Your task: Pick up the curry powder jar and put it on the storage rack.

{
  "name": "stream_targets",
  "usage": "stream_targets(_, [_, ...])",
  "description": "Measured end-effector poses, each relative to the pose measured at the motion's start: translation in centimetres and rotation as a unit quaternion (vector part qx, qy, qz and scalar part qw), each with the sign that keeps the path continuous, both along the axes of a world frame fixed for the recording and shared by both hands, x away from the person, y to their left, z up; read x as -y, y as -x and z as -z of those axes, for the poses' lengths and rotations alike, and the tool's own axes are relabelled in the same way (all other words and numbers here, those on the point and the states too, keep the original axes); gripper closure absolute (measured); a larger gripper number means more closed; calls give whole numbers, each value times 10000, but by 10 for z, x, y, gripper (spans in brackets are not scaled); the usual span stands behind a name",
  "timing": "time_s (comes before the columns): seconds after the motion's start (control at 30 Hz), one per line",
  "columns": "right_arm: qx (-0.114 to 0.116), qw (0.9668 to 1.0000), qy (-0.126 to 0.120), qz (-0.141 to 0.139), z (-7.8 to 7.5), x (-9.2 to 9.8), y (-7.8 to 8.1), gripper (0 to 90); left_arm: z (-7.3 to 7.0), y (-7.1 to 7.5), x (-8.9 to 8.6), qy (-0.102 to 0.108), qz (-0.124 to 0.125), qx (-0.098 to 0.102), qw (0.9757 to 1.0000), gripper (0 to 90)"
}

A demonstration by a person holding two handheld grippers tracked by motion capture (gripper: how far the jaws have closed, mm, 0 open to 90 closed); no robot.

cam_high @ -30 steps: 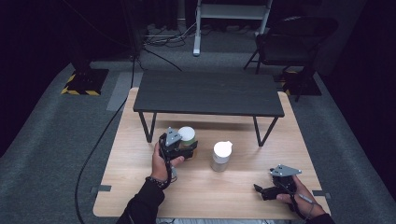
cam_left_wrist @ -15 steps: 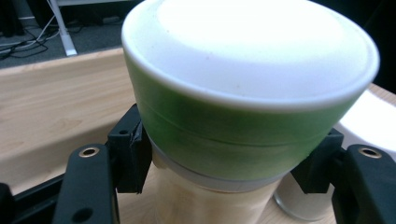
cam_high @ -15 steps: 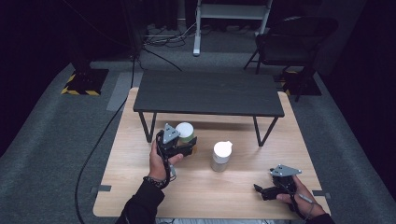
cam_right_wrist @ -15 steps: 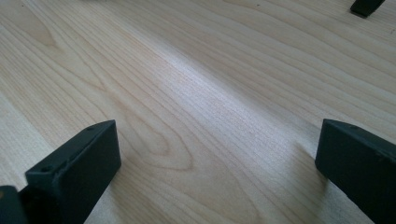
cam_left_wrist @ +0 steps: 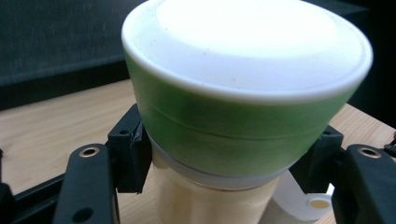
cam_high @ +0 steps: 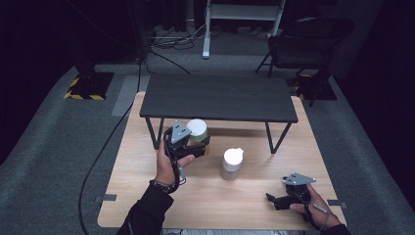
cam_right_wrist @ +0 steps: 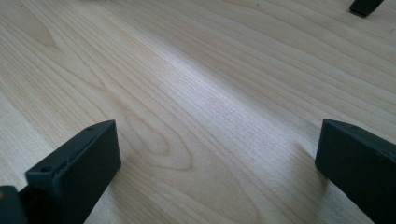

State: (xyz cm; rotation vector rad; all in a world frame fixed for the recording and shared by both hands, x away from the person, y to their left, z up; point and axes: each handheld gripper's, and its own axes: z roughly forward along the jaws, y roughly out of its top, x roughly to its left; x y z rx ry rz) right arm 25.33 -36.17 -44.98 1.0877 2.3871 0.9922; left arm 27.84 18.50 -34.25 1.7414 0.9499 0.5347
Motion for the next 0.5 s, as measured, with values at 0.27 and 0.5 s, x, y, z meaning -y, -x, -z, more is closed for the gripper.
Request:
stream_targets(0.27, [0, 10000, 0, 1, 0, 0, 0, 0, -26, 1, 7, -95, -41, 146, 9998, 339])
stream_targets(0.5, [-1, 10000, 0, 1, 0, 0, 0, 0, -43, -3, 9, -139, -53, 210, 9997, 340])
